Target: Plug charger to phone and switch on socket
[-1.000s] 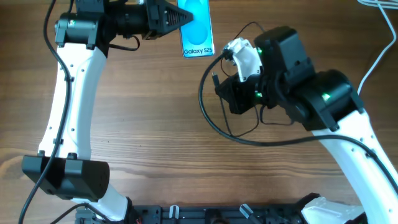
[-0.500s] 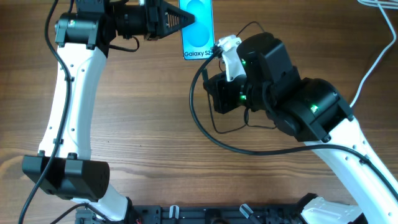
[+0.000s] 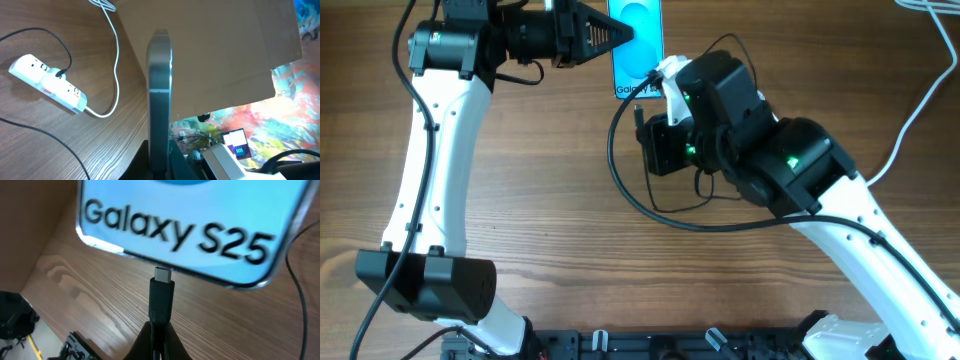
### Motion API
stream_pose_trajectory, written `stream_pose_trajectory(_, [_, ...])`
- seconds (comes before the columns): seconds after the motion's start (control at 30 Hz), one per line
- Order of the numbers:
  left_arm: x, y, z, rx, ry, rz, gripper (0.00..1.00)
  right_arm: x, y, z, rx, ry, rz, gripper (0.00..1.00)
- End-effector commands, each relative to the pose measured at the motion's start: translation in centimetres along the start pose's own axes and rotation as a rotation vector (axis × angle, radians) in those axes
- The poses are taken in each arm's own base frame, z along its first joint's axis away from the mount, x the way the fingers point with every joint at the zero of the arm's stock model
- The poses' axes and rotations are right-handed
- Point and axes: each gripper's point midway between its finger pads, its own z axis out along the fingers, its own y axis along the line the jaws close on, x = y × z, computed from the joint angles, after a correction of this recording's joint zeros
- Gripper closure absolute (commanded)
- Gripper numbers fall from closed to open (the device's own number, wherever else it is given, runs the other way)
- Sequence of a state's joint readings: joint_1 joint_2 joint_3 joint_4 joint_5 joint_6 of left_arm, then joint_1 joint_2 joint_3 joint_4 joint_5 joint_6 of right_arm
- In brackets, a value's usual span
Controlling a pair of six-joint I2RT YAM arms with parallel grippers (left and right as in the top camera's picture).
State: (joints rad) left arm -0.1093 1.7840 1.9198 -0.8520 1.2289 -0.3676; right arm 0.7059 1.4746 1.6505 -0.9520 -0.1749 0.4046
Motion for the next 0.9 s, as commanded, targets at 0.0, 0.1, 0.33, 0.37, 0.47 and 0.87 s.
stream_pose_trajectory(0.0, [0.1, -1.0, -0.1, 0.034, 0.009, 0.076, 0.96, -0.3, 0.4, -0.1, -0.012, -0.007, 0.009, 0.95])
stream_pose_trajectory(0.1, [0.1, -1.0, -0.1, 0.033, 0.008, 0.092, 0.96, -0.2, 0.5, -0.1, -0.014, -0.001, -0.004, 0.95])
stream_pose_trajectory(0.33, [-0.2, -0.2, -0.1, -0.011, -0.01, 0.091, 0.96, -1.1, 0.5, -1.2, 0.002, -0.042, -0.044, 0.95])
stream_pose_trajectory(0.37, [-0.2, -0.2, -0.1, -0.011, -0.009, 0.089, 0.96, -1.1, 0.4, -1.2, 0.006, -0.04, -0.046, 0.95])
stream_pose_trajectory(0.47, [-0.1, -0.1, -0.1, -0.013, -0.006, 0.078, 0.96, -1.1, 0.4, -1.2, 0.008, -0.041, -0.046, 0.96])
stream_pose_trajectory(0.87, [0.1, -0.1, -0.1, -0.014, -0.003, 0.085, 0.96, -1.5, -0.2, -1.2, 0.041, -0.06, -0.07, 0.96])
